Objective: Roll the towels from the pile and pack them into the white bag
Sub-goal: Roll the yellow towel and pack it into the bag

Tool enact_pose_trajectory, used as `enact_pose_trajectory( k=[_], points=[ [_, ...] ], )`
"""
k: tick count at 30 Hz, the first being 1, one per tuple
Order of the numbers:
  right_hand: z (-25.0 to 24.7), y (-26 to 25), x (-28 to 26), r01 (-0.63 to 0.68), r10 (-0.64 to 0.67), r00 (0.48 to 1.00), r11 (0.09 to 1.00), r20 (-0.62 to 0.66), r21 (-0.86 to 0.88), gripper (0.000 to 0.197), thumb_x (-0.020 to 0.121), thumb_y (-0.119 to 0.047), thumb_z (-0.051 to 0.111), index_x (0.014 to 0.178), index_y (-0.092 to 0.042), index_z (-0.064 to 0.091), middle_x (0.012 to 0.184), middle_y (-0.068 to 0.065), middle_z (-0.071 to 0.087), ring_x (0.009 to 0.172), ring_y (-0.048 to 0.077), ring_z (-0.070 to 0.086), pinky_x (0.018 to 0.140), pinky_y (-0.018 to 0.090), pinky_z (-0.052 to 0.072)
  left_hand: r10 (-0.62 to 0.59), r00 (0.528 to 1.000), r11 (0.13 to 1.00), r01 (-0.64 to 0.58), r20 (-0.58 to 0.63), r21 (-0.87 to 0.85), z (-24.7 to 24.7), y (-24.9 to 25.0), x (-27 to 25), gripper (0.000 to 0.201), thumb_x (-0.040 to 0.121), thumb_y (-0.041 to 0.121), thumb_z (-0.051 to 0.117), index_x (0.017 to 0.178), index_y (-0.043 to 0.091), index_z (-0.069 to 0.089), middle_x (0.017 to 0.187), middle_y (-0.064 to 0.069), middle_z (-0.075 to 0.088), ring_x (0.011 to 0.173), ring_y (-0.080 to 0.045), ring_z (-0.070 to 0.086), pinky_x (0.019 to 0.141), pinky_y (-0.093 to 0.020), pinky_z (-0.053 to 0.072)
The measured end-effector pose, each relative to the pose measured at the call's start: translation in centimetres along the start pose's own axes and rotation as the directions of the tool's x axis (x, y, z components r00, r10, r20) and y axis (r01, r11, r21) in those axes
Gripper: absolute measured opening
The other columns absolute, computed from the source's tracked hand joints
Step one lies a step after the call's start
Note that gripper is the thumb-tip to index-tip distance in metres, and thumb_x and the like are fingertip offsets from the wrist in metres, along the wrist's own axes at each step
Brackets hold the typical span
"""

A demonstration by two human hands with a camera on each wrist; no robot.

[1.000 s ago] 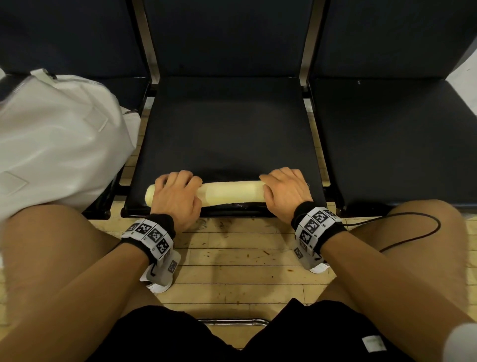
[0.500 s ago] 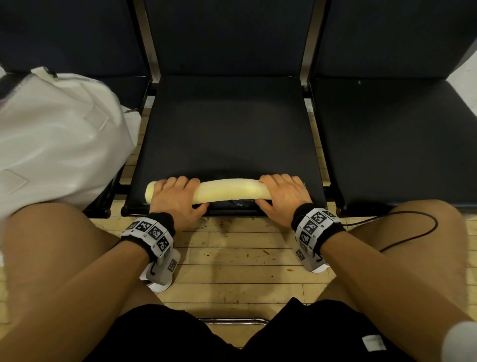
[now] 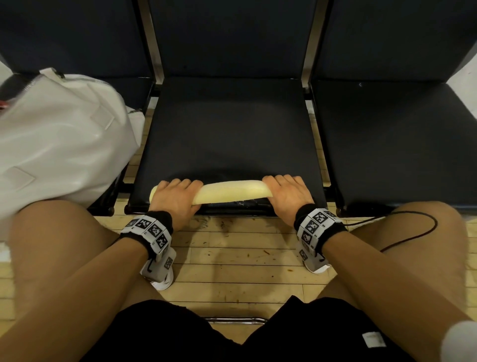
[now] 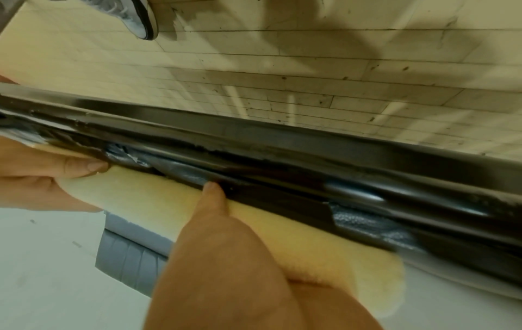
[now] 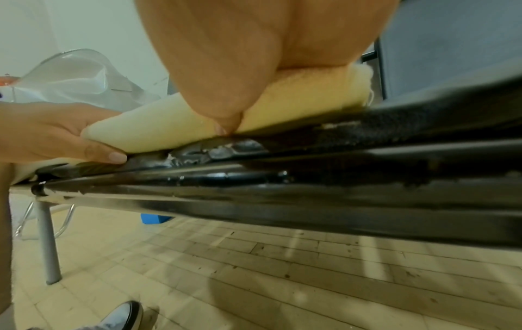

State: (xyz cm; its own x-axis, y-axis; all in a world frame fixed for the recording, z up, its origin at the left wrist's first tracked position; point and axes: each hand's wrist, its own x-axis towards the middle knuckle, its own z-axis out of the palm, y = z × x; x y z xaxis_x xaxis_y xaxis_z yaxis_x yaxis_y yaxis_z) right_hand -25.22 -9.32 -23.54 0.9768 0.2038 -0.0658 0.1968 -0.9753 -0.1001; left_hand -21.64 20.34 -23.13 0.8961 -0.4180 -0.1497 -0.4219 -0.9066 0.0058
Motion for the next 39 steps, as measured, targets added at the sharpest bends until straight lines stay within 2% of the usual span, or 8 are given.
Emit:
enact_pose_trajectory(
  k=[9, 14, 17, 20, 24, 29, 34, 39],
  points=[
    [-5.6, -0.3, 1.0, 0.103, -0.104, 0.994, 0.994, -0.028, -0.023, 0.038, 0.093, -0.023, 0.052, 0.131, -0.021, 0.044, 0.114, 0.001, 0.06, 0.102, 0.024, 0.053, 0.09, 0.038, 0.036, 0.003, 0.997, 1.0, -0.003, -0.077, 0.004, -6.0, -1.6, -0.5, 0.037, 0.089, 0.039, 0.061, 0.122, 0.03, 0.049, 0.105, 0.006, 0.06, 0.099, -0.022, 0.057, 0.084, -0.038, 0.035],
    [-12.1, -1.7, 3.8, 0.216, -0.216, 0.976, 0.972, -0.01, 0.097, 0.026, 0.099, -0.034, 0.047, 0.12, -0.019, 0.046, 0.104, 0.002, 0.062, 0.096, 0.027, 0.056, 0.082, 0.039, 0.035, 0.053, 0.993, 0.99, -0.066, -0.101, -0.128, -11.6, -4.4, -1.0, 0.025, 0.091, 0.046, 0.056, 0.106, 0.029, 0.048, 0.092, 0.005, 0.06, 0.086, -0.024, 0.06, 0.07, -0.035, 0.038],
    [-16.2, -3.5, 5.2, 0.292, -0.296, 0.955, 0.952, 0.028, 0.095, 0.036, 0.098, -0.049, 0.047, 0.115, -0.017, 0.046, 0.094, 0.001, 0.063, 0.086, 0.025, 0.058, 0.074, 0.034, 0.031, 0.022, 0.992, 0.982, -0.045, -0.127, -0.181, -14.5, -6.6, -1.8, 0.055, 0.083, 0.078, 0.046, 0.103, 0.028, 0.055, 0.088, 0.006, 0.064, 0.08, -0.02, 0.06, 0.072, -0.039, 0.048],
    [-19.3, -5.2, 6.7, 0.319, -0.323, 0.946, 0.945, 0.042, 0.078, 0.049, 0.092, -0.066, 0.043, 0.109, -0.021, 0.047, 0.086, -0.002, 0.061, 0.078, 0.02, 0.056, 0.07, 0.03, 0.028, -0.017, 0.983, 0.993, -0.006, -0.184, -0.12, -16.4, -8.4, -2.6, 0.09, 0.063, 0.101, 0.013, 0.101, 0.032, 0.056, 0.088, 0.009, 0.064, 0.08, -0.017, 0.06, 0.074, -0.038, 0.049],
    [-22.0, -7.7, 9.3, 0.415, -0.41, 0.909, 0.908, -0.079, 0.062, 0.044, 0.096, -0.064, 0.029, 0.111, -0.029, 0.05, 0.083, -0.01, 0.06, 0.076, 0.012, 0.053, 0.079, 0.035, 0.035, -0.072, 0.963, 0.997, 0.061, -0.26, -0.048, -19.0, -11.1, -3.6, 0.093, 0.067, 0.096, -0.005, 0.099, 0.032, 0.055, 0.086, 0.009, 0.063, 0.075, -0.015, 0.057, 0.071, -0.036, 0.044],
    [-24.5, -11.9, 12.6, 0.473, -0.477, 0.868, 0.879, -0.136, -0.061, 0.041, 0.099, -0.062, 0.028, 0.117, -0.032, 0.051, 0.081, -0.011, 0.058, 0.072, 0.009, 0.05, 0.081, 0.038, 0.042, -0.134, 0.925, 0.988, 0.154, -0.355, 0.027, -20.9, -14.9, -5.2, 0.074, 0.084, 0.084, 0.003, 0.095, 0.032, 0.055, 0.083, 0.008, 0.061, 0.073, -0.014, 0.055, 0.068, -0.035, 0.039],
    [-25.9, -16.7, 15.9, 0.503, -0.533, 0.826, 0.844, -0.185, -0.186, 0.041, 0.1, -0.06, 0.027, 0.114, -0.032, 0.053, 0.078, -0.012, 0.053, 0.069, 0.011, 0.047, 0.076, 0.037, 0.042, -0.276, 0.887, 0.955, 0.296, -0.37, -0.004, -21.6, -18.6, -7.1, 0.07, 0.089, 0.08, 0.016, 0.127, 0.035, 0.054, 0.107, 0.008, 0.065, 0.095, -0.017, 0.061, 0.086, -0.039, 0.041],
    [-27.2, -21.9, 19.8, 0.501, -0.579, 0.777, 0.806, -0.247, -0.316, 0.039, 0.1, -0.058, 0.026, 0.108, -0.03, 0.052, 0.075, -0.011, 0.046, 0.068, 0.017, 0.047, 0.069, 0.037, 0.032, -0.388, 0.823, 0.904, 0.427, -0.416, 0.003, -22.2, -22.8, -8.4, 0.07, 0.086, 0.079, 0.009, 0.112, 0.033, 0.055, 0.094, 0.007, 0.06, 0.086, -0.019, 0.056, 0.079, -0.038, 0.037]
  ],
)
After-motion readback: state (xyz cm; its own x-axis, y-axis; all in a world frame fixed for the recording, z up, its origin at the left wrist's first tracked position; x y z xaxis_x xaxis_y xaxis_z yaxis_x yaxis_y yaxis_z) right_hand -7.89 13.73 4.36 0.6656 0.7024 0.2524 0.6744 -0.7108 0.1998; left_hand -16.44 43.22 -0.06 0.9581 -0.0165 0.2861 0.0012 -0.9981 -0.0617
